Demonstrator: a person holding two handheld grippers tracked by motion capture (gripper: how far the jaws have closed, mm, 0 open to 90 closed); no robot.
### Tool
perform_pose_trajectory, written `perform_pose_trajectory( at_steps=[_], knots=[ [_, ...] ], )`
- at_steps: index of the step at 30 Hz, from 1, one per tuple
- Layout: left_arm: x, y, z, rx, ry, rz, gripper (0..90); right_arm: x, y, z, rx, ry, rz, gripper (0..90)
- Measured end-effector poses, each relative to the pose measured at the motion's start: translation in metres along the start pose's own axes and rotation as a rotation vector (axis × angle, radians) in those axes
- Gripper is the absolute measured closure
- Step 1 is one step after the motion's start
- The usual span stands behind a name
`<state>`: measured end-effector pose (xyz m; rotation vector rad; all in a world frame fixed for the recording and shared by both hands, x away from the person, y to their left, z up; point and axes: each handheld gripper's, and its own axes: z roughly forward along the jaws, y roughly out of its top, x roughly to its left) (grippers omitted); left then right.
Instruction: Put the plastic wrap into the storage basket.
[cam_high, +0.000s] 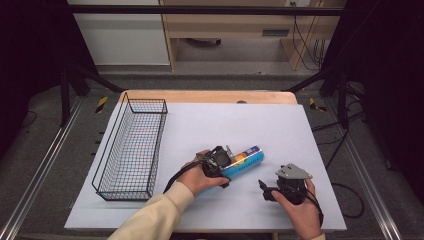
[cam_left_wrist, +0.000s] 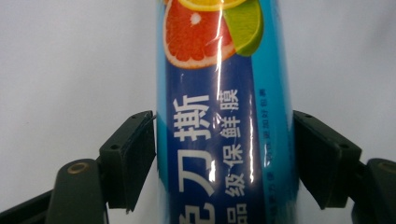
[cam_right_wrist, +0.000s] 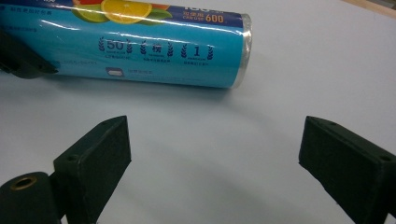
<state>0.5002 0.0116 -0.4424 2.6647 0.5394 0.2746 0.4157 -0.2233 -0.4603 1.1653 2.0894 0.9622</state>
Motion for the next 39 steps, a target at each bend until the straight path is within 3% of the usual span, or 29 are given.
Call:
perform_pose_trajectory(
  at_steps=[19, 29, 33, 36, 39],
  knots=[
    [0.002, 0.009, 0.014, 0.071, -0.017, 0.005, 29.9, 0.0, 0.0, 0.0, -0.006, 0.006, -0.014, 9.9],
    [0.005, 0.01, 0.013, 0.081, -0.027, -0.043, 31.6, 0.0, 0.0, 0.0, -0.006, 0.01, -0.006, 9.9],
    [0.005, 0.009, 0.009, 0.074, -0.018, -0.052, 31.7, 0.0, 0.0, 0.0, -0.009, 0.011, 0.0, 9.9],
    [0.009, 0.008, -0.004, 0.045, -0.005, -0.073, 31.7, -0.001, 0.0, 0.0, -0.009, 0.013, 0.0, 9.9],
    [0.011, 0.008, -0.017, 0.039, 0.014, -0.068, 31.7, -0.001, 0.0, 0.0, -0.011, 0.015, -0.002, 9.9]
  ],
)
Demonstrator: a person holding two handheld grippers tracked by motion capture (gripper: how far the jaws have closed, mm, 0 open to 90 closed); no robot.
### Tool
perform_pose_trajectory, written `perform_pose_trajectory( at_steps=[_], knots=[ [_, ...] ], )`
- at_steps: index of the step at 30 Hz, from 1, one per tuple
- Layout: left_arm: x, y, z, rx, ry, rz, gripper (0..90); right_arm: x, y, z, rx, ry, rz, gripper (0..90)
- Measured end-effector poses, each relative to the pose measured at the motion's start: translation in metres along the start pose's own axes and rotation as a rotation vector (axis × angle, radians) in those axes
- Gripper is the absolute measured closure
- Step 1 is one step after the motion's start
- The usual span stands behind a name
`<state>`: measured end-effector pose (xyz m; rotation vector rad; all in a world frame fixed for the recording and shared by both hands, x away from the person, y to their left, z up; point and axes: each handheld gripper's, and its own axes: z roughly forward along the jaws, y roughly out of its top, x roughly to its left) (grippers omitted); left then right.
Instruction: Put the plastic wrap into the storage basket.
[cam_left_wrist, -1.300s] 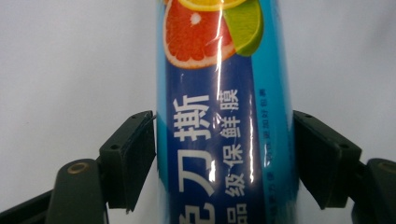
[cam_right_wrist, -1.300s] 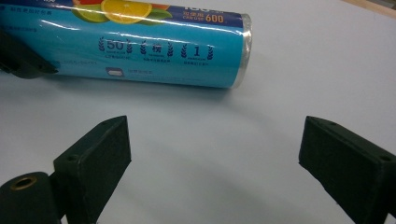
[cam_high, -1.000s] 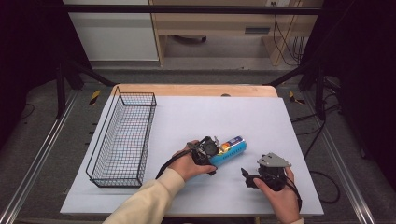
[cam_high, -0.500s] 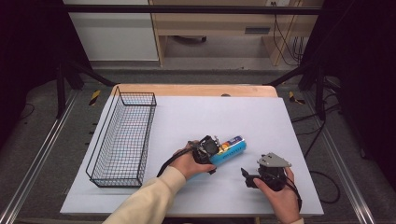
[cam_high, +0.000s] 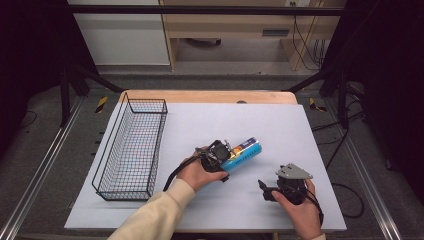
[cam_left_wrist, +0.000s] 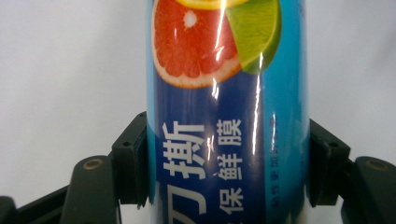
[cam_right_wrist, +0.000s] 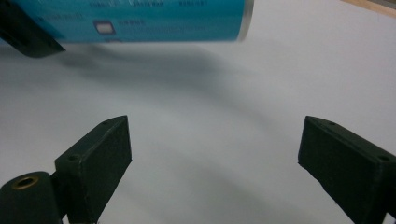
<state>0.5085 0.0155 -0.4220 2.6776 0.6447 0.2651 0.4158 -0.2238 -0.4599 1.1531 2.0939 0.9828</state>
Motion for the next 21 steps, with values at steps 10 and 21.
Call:
perform_pose_trajectory(
  at_steps=[10, 21],
  knots=[
    [0.008, -0.006, -0.041, -0.04, 0.061, -0.019, 31.8, 0.0, 0.0, 0.0, -0.002, -0.001, 0.013, 9.9],
    [0.012, -0.016, -0.081, -0.05, 0.123, -0.051, 31.8, 0.0, 0.0, 0.0, 0.001, 0.006, 0.018, 9.9]
  ],
)
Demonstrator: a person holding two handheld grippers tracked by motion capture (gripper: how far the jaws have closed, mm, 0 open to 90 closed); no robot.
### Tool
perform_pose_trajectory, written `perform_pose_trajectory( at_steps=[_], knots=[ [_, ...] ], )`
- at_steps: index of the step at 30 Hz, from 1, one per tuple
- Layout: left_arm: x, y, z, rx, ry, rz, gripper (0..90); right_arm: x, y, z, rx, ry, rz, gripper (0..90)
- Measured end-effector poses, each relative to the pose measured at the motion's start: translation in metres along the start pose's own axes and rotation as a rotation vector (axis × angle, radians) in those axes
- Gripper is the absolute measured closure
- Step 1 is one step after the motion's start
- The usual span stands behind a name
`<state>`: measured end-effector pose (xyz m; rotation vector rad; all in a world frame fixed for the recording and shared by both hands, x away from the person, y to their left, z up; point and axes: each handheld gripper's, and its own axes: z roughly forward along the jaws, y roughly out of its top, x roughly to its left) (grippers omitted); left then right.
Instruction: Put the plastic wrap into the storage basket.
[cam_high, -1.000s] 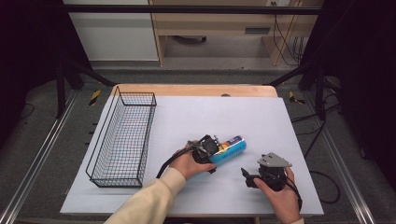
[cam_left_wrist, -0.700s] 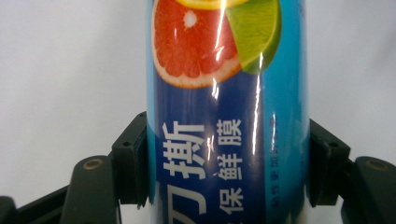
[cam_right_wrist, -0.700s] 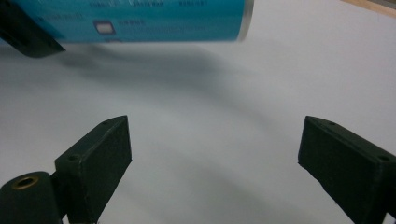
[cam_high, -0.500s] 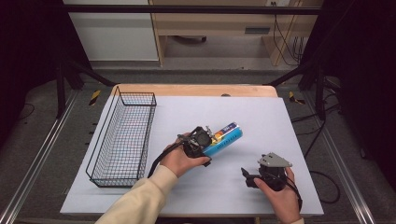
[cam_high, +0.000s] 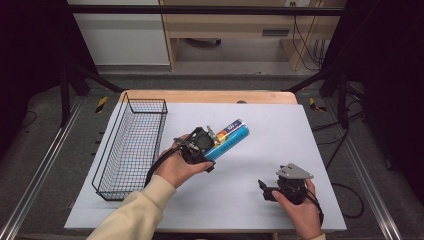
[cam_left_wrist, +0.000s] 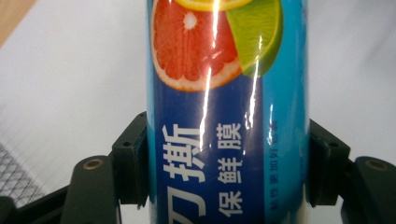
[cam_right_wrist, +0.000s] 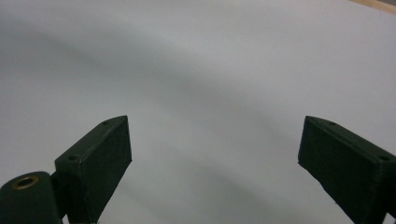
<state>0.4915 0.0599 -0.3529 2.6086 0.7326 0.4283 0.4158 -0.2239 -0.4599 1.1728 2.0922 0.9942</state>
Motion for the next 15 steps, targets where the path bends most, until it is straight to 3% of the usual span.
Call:
perform_pose_trajectory(
  at_steps=[8, 15],
  knots=[
    [0.004, -0.006, -0.03, -0.011, 0.055, -0.032, 31.8, 0.001, 0.0, 0.001, 0.016, 0.029, 0.017, 8.4],
    [0.01, -0.014, -0.049, -0.018, 0.087, -0.058, 31.8, 0.0, 0.0, 0.0, -0.005, 0.021, 0.022, 8.4]
  ],
)
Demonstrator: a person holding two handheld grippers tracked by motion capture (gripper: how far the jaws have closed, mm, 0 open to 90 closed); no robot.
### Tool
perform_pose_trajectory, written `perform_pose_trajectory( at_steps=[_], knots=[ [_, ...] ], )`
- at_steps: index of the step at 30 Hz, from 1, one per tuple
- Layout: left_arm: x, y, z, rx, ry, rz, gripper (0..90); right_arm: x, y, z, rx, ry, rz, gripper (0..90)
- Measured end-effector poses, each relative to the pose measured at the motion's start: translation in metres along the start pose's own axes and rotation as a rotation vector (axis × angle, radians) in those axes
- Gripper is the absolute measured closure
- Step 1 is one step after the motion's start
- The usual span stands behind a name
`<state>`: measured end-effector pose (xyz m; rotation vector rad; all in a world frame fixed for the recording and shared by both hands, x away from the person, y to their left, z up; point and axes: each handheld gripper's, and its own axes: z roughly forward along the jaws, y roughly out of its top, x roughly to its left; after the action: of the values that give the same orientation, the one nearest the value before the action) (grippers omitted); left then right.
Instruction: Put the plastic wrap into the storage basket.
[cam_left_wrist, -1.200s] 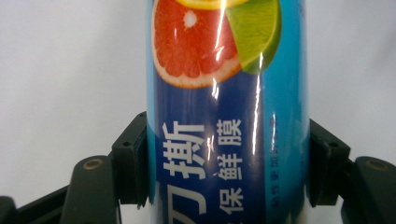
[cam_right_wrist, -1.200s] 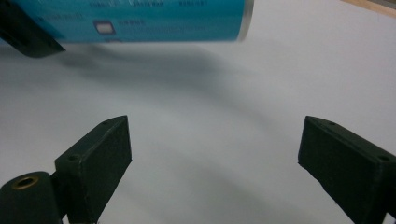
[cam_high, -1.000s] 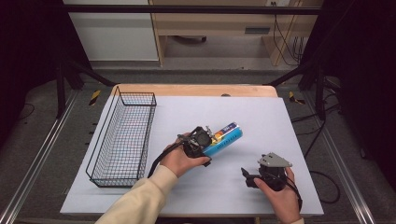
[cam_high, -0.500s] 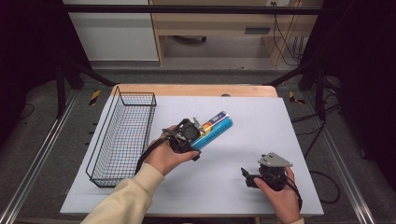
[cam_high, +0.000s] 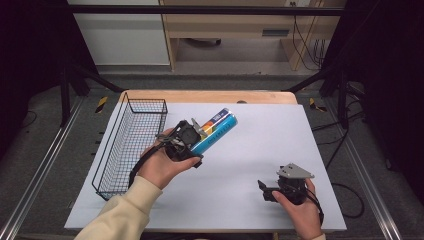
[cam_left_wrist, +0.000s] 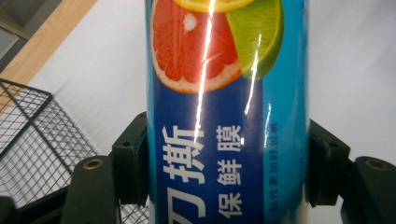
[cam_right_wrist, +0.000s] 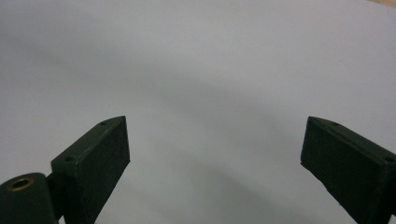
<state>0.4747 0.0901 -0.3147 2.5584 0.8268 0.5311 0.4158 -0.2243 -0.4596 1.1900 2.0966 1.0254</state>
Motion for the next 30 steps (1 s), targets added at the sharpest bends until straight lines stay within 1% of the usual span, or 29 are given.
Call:
perform_pose_trajectory(
  at_steps=[4, 12, 14, 18, 24, 27, 28, 29, 30],
  knots=[
    [0.003, -0.005, -0.007, 0.008, 0.012, -0.007, 31.8, 0.0, 0.0, 0.0, 0.003, 0.001, -0.001, 8.3],
    [0.009, -0.013, -0.022, 0.005, 0.035, -0.023, 31.8, -0.001, -0.001, 0.0, 0.003, -0.003, 0.002, 8.3],
    [0.011, -0.015, -0.024, 0.005, 0.039, -0.025, 31.8, -0.001, -0.001, 0.0, 0.006, -0.002, 0.01, 8.3],
    [0.014, -0.019, -0.026, 0.008, 0.043, -0.031, 31.8, -0.001, -0.001, 0.0, 0.004, -0.004, 0.006, 8.3],
    [0.022, -0.03, -0.032, 0.006, 0.056, -0.06, 31.8, -0.002, -0.001, 0.0, 0.006, -0.003, 0.006, 8.3],
    [0.024, -0.033, -0.033, 0.007, 0.059, -0.067, 31.8, -0.002, -0.001, 0.0, 0.002, -0.002, 0.009, 8.3],
    [0.027, -0.037, -0.034, 0.007, 0.061, -0.076, 31.8, -0.002, -0.001, 0.0, -0.003, -0.004, 0.009, 8.3],
    [0.029, -0.039, -0.034, 0.006, 0.062, -0.082, 31.8, -0.001, -0.001, -0.001, -0.005, -0.002, 0.02, 8.3],
    [0.03, -0.041, -0.034, 0.009, 0.062, -0.087, 31.9, -0.001, -0.001, -0.001, -0.007, 0.0, 0.02, 8.3]
  ],
)
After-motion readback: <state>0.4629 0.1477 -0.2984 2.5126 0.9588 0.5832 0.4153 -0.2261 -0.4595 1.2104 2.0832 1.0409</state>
